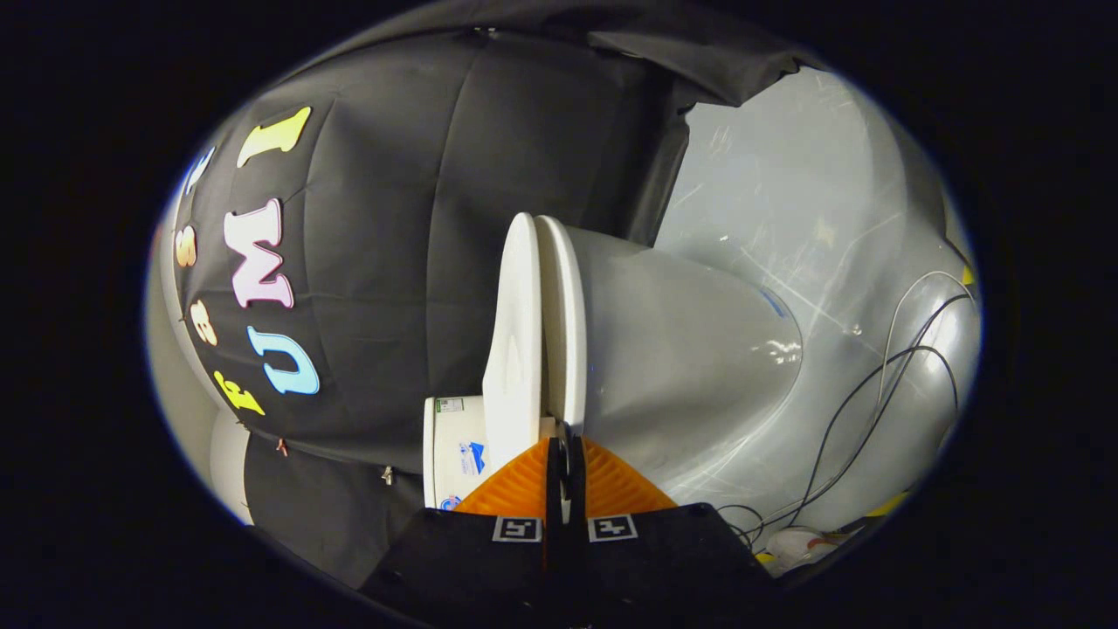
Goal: Open the toilet lid.
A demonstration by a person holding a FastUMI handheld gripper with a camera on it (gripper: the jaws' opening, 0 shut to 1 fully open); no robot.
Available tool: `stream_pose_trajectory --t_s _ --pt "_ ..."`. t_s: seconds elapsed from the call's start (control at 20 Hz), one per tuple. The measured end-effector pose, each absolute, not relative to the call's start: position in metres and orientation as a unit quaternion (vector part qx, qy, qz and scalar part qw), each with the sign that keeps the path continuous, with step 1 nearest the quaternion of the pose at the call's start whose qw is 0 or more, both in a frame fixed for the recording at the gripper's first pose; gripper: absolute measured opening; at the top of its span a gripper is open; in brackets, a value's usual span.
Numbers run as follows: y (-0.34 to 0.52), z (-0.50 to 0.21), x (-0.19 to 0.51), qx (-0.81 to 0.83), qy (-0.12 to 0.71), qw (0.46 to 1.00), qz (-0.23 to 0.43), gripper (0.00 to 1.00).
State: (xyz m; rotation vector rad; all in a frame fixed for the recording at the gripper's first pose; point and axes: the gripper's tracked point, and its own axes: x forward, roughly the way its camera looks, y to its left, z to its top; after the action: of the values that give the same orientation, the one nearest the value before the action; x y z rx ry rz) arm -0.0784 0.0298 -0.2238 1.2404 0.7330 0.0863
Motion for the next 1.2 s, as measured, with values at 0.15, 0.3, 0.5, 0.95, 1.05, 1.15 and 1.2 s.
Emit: stream_pose_trajectory --t_s 0.15,0.3,0.5,0.95,1.05,1.15,1.2 --pt "0.031 -0.220 -0.078 0.561 0.338 0.756 0.020 0.05" --pt "0.034 -0.215 -0.077 0.545 0.336 0.768 0.016 0.05" --pt "0.037 -0.198 -0.075 0.538 0.328 0.776 0.017 0.05" --pt "0.048 -0.164 -0.072 0.522 0.312 0.794 0.030 0.05" --pt "0.052 -0.160 -0.071 0.519 0.309 0.796 0.031 0.05" --pt "0.055 -0.152 -0.071 0.508 0.306 0.804 0.034 0.05" --pt "0.057 -0.146 -0.070 0.504 0.303 0.808 0.037 0.05"
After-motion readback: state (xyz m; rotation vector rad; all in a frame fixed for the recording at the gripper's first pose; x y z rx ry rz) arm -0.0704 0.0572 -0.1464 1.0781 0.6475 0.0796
